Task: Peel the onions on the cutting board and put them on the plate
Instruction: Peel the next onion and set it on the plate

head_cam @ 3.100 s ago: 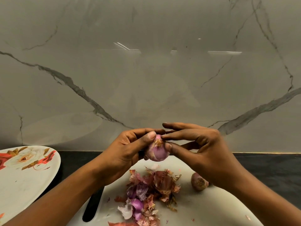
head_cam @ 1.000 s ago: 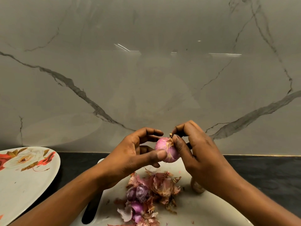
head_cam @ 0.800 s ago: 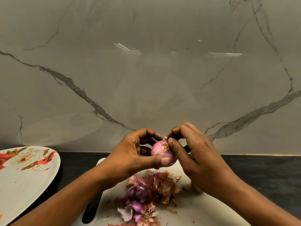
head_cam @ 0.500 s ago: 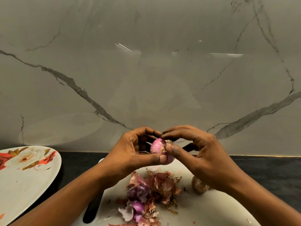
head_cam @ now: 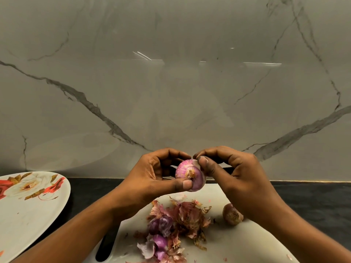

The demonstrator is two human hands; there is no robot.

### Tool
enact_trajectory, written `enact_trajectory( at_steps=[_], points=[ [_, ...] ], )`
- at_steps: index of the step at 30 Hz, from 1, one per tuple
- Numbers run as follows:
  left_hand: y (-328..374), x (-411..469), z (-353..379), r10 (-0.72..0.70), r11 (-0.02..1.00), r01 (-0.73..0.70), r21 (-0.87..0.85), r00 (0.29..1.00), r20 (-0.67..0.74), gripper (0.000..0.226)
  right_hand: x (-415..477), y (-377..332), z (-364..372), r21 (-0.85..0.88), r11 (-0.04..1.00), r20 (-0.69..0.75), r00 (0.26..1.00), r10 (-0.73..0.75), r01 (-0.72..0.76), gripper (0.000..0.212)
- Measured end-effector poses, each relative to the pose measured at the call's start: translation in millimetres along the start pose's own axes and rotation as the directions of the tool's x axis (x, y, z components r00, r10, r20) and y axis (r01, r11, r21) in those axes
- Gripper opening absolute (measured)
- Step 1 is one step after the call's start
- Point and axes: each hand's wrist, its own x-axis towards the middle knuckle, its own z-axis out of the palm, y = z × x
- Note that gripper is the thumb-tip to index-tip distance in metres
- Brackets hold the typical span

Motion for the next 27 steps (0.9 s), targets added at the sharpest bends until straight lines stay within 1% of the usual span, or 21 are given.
enact_trajectory(
  at_steps=[2,3,4,6,7,8,12,15,17,19,22,25,27],
  points=[
    [0.0,0.6,-1.2,-0.001,1.000,0.001,-0.008,1.000,-0.012,0.049,0.4,-0.8,-0.1,0.067,0.996,0.012,0.998,0.065,-0.066,0.022],
    [-0.3,0.4,-2.0,-0.003,1.000,0.002,-0.015,1.000,-0.015,0.049,1.4,-2.0,-0.5,0.138,0.984,0.014,0.994,0.111,-0.112,0.020],
    [-0.6,0.3,-2.6,-0.004,1.000,0.003,-0.021,1.000,-0.013,0.050,2.8,-4.3,-1.8,0.248,0.954,0.011,0.985,0.172,-0.169,0.018],
    [-1.9,-0.6,-3.1,-0.003,1.000,0.003,-0.022,1.000,0.007,0.051,7.3,-8.9,-7.2,0.457,0.849,-0.003,0.953,0.302,-0.267,0.016],
    [-2.8,-0.9,-2.9,-0.004,1.000,0.004,-0.027,1.000,0.017,0.051,9.2,-10.5,-10.6,0.507,0.813,-0.019,0.939,0.343,-0.287,0.016],
    [-3.1,-0.8,-2.4,-0.006,0.999,0.006,-0.038,1.000,0.020,0.052,10.7,-11.5,-13.3,0.521,0.800,-0.029,0.931,0.365,-0.298,0.015],
    [-3.0,2.7,-1.9,-0.003,0.997,0.000,-0.075,0.999,-0.032,0.051,7.7,-10.3,-13.6,0.439,0.846,-0.005,0.940,0.341,-0.304,0.015],
    [-3.2,4.2,-4.3,-0.004,0.993,-0.005,-0.118,0.997,-0.075,0.050,4.7,-6.7,-11.1,0.320,0.906,-0.030,0.953,0.303,-0.278,0.021],
    [-3.5,4.7,-4.1,-0.009,0.990,-0.003,-0.143,0.997,-0.078,0.050,4.6,-3.7,-10.8,0.279,0.918,-0.032,0.953,0.302,-0.282,0.015],
    [-3.5,4.8,-3.9,-0.018,0.989,0.006,-0.151,0.997,-0.080,0.051,5.2,-3.1,-10.0,0.282,0.904,0.008,0.943,0.333,-0.322,0.016],
    [-2.6,4.0,-3.8,-0.028,0.991,0.020,-0.129,0.997,-0.066,0.054,5.1,-6.3,-7.6,0.299,0.873,0.118,0.923,0.366,-0.385,0.027],
    [-1.0,2.6,-2.1,-0.022,0.995,0.017,-0.102,0.998,-0.052,0.054,3.7,-9.4,-6.7,0.247,0.887,0.200,0.916,0.349,-0.391,0.041],
    [0.3,1.9,-1.2,-0.022,0.994,0.017,-0.104,0.999,-0.046,0.052,3.8,-10.6,-7.4,0.223,0.896,0.218,0.916,0.337,-0.383,0.038]
  ],
)
